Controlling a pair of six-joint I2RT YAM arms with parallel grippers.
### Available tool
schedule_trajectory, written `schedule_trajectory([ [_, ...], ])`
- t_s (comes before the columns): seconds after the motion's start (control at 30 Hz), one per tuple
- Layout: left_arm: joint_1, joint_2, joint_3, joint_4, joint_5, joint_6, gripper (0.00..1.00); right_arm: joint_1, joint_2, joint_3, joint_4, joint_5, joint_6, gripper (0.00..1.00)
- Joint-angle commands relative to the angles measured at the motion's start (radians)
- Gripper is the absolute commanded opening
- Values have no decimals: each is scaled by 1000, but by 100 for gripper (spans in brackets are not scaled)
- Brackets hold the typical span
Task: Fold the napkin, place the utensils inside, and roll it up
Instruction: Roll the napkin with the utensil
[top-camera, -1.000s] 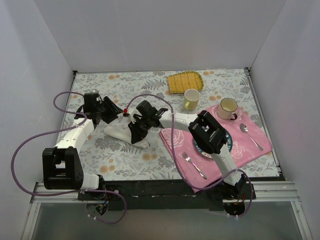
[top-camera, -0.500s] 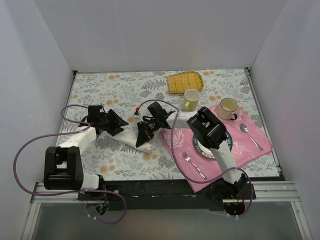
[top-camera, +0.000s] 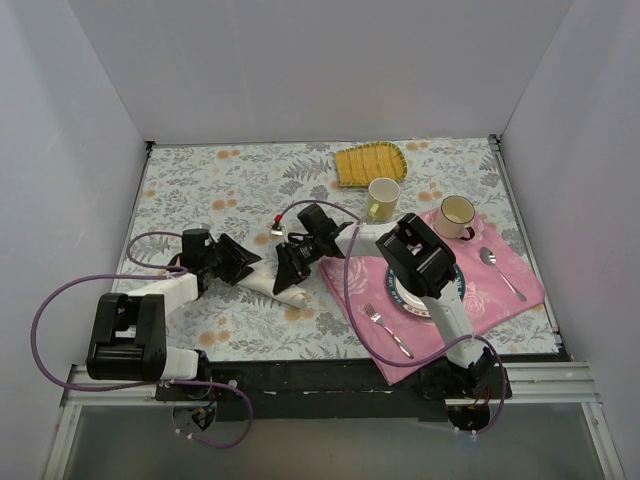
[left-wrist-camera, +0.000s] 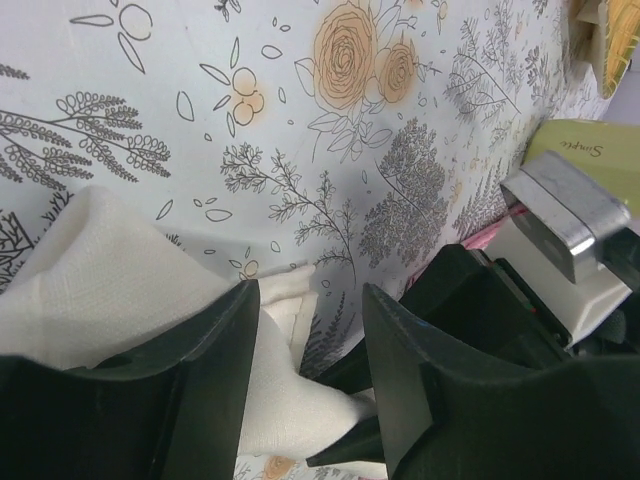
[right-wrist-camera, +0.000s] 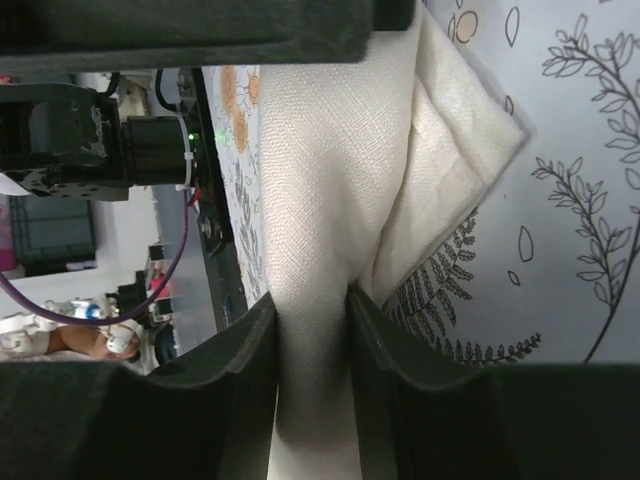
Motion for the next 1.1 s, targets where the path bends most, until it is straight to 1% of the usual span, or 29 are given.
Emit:
schedule_trajectory([
  [0.0, -4, 36, -19, -7, -69, 24, 46, 1, -44, 52, -351, 248, -244, 44],
  [0.03, -4, 38, -17, -10, -70, 28, 45, 3, -55, 81, -382, 292, -269, 50],
  [0.07, -3, 41, -17, -13, -73, 30, 46, 4, -67, 99, -410, 317, -294, 53],
  [0.1, -4, 44, -14, -15, -70, 33, 46, 11, -91, 115, -474, 345, -353, 58],
  [0.13, -3, 53, -11, -21, -70, 34, 46, 15, -104, 147, -499, 404, -379, 61],
  [0.2, -4, 65, 1, -27, -69, 38, 45, 41, -137, 178, -569, 467, -457, 66],
  [0.23, -4, 76, 6, -33, -64, 39, 45, 52, -148, 194, -588, 547, -467, 68],
  [0.3, -3, 87, 19, -39, -60, 44, 45, 93, -179, 224, -613, 615, -533, 71],
  [0.33, -4, 93, 24, -48, -58, 44, 45, 107, -190, 221, -605, 676, -562, 72],
  [0.4, -3, 104, 32, -56, -55, 47, 45, 145, -216, 211, -591, 715, -581, 75],
  [0.53, -3, 117, 46, -71, -50, 50, 46, 205, -237, 182, -538, 832, -601, 77],
  [0.7, -3, 145, 64, -111, -52, 61, 45, 271, -234, 153, -501, 919, -610, 77],
  [0.73, -4, 148, 67, -117, -50, 64, 45, 280, -231, 147, -498, 983, -613, 78],
  [0.8, -3, 148, 75, -121, -43, 64, 45, 305, -224, 126, -479, 1058, -633, 78],
  [0.83, -4, 147, 76, -125, -41, 64, 45, 311, -221, 109, -475, 1136, -634, 78],
  [0.93, -3, 145, 90, -140, -33, 68, 45, 330, -204, 95, -465, 1233, -644, 79],
  [1.03, -3, 134, 110, -159, -32, 82, 45, 324, -198, 83, -452, 1201, -621, 74],
  [1.07, -3, 130, 116, -165, -32, 93, 45, 322, -198, 83, -450, 1181, -613, 70],
])
